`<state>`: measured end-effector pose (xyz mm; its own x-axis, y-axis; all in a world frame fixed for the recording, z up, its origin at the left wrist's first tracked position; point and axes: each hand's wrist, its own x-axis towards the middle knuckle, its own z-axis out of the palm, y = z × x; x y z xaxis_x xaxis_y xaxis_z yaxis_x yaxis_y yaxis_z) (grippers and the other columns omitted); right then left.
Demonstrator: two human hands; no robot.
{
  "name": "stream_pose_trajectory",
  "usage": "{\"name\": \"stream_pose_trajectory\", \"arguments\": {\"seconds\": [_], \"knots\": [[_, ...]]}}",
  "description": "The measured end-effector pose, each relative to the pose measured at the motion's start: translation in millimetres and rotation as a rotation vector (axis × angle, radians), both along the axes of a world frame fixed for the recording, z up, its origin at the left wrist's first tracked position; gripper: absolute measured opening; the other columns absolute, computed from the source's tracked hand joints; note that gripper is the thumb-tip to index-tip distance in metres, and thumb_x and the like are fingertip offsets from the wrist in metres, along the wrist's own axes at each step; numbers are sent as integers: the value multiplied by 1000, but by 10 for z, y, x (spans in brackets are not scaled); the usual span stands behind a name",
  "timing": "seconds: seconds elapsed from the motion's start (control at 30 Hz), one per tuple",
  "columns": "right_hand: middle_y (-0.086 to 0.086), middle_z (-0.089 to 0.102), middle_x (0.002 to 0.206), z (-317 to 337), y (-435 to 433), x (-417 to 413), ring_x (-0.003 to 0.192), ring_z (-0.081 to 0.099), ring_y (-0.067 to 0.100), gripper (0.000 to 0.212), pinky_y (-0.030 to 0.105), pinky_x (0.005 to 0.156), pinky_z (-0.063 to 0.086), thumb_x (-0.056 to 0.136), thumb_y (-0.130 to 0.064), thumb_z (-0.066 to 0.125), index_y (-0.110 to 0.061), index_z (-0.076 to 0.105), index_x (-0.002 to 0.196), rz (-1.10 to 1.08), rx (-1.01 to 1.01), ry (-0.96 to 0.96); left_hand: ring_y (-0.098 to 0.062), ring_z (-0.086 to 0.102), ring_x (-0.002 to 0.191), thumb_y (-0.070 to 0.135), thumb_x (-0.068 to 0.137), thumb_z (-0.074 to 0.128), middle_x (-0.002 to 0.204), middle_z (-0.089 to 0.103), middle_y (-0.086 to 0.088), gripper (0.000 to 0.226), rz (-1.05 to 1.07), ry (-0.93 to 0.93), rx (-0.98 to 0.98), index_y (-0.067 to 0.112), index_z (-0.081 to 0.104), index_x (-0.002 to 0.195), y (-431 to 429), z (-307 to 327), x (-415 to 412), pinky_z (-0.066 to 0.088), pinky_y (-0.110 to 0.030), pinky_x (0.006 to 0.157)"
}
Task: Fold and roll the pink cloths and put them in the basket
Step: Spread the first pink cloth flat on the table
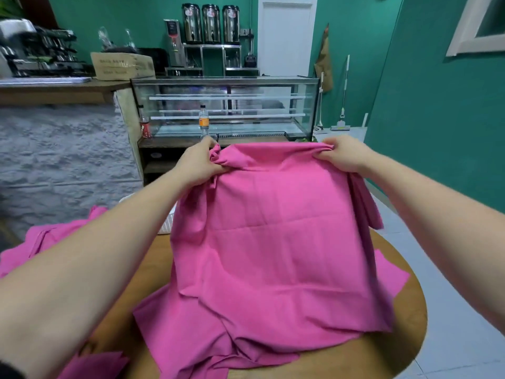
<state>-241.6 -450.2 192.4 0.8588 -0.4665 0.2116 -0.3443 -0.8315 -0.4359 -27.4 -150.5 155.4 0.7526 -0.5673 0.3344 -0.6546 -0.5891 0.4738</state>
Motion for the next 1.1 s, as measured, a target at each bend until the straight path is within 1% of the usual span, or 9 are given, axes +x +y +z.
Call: {"name": "stream_pose_trajectory", "arguments": {"seconds": [0.03, 0.1, 0.17, 0.27, 0.5, 0.6, 0.7, 0.83, 1.1], "knots": [[8, 71, 102, -115, -72, 108, 107, 67, 35, 16, 36, 79, 47, 97, -35, 71, -22, 67, 104, -61, -75, -41, -33, 58, 117, 51, 70, 93, 129, 57, -10, 85, 82, -73, 34, 23, 50, 137, -50, -70, 53, 49, -46, 100], [18, 63, 128, -388, -133, 261, 118, 61, 39, 57, 43, 94, 50, 91, -37, 78, -16, 53, 137, -116, -138, 16, -37, 48, 129, 54, 62, 96, 140, 43, -11, 112, 175, -166, 107, 30, 35, 152, -118, -218, 97, 45, -54, 106], [20, 51, 142, -731, -117, 330, 128, 55, 42, 84, 52, 107, 46, 88, -39, 80, -20, 34, 155, -125, -172, 112, -35, 44, 133, 54, 60, 96, 145, 39, -8, 118, 171, -220, 142, 31, 32, 156, -150, -399, 74, 43, -55, 106], [16, 49, 143, -1255, 19, 334, 130, 52, 38, 76, 53, 111, 42, 92, -38, 71, -23, 34, 157, -66, -216, 200, -35, 47, 131, 45, 70, 91, 145, 41, -7, 97, 125, -235, 126, 26, 43, 152, -141, -717, -42, 45, -53, 106], [8, 49, 150, -2240, 481, 84, 135, 52, 32, 63, 48, 114, 41, 100, -55, 57, -23, 44, 152, 97, -117, 272, -31, 58, 124, 35, 93, 72, 140, 49, -8, 45, -43, 26, 230, 16, 58, 132, 41, -1616, -371, 48, -45, 105], [2, 54, 144, -2541, 559, -8, 134, 52, 27, 57, 46, 110, 41, 102, -63, 47, -26, 50, 145, 96, -97, 259, -29, 59, 127, 49, 100, 61, 149, 50, -7, 54, -8, 117, 297, 18, 53, 143, 137, -1964, -432, 49, -45, 105], [-2, 51, 154, -2825, 569, -90, 144, 46, 22, 62, 46, 115, 37, 103, -67, 35, -29, 49, 150, 95, -76, 290, -31, 52, 139, 61, 103, 47, 157, 48, -11, 69, -8, 207, 396, 16, 44, 154, 195, -2289, -377, 43, -43, 113], [-3, 39, 166, -3157, 554, -196, 153, 34, 19, 76, 41, 121, 29, 99, -68, 16, -29, 45, 157, 63, -230, 238, -23, 13, 162, 66, 105, 37, 175, 15, -6, 79, -59, 206, 515, 18, 23, 167, 174, -2613, -314, 14, -37, 130], [-2, 47, 161, -3200, 300, 117, 149, 40, 17, 60, 41, 118, 32, 104, -59, 34, -28, 53, 152, -1, -273, 161, -16, 3, 162, 71, 103, 33, 176, 5, 4, 79, -79, 148, 467, 28, 18, 168, -118, -2731, 114, 7, -40, 132]]}}
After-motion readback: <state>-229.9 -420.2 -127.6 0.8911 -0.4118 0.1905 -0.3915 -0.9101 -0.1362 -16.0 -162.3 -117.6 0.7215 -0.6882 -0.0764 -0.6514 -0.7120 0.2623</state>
